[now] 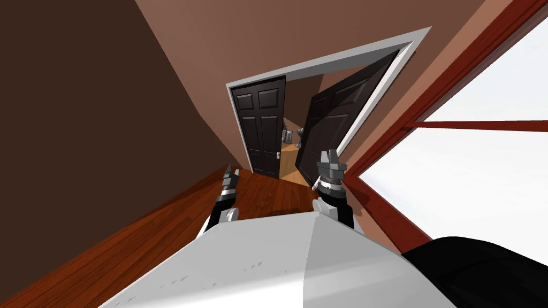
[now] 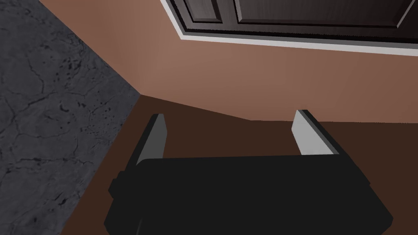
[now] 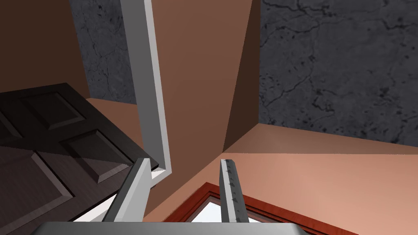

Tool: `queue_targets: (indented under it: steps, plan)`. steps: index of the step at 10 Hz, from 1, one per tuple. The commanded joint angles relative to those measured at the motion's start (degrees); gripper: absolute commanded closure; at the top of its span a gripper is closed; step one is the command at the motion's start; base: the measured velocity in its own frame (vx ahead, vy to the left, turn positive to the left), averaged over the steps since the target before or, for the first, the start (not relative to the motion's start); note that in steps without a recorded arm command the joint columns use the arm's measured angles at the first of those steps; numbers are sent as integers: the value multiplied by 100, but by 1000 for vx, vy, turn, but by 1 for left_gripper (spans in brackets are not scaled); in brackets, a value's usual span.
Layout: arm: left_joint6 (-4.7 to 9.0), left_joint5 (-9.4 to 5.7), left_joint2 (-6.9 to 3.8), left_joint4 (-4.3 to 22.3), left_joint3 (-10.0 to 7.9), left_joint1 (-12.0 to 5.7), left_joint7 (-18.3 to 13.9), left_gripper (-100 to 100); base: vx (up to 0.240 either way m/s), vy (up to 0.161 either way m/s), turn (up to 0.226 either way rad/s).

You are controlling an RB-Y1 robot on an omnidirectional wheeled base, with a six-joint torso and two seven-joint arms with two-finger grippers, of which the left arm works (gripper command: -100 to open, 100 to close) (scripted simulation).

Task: Push the door open

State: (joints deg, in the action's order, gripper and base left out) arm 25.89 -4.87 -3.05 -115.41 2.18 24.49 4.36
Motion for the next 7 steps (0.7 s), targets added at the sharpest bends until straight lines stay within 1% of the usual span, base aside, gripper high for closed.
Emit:
queue_targets:
  steps: [1,7]
  plan:
    - [35,5,-33,195,34,-56,-17,-100,126,-46,-64]
    - [230,31,-107,909,156,-254,-63,-100,100,-33,-50]
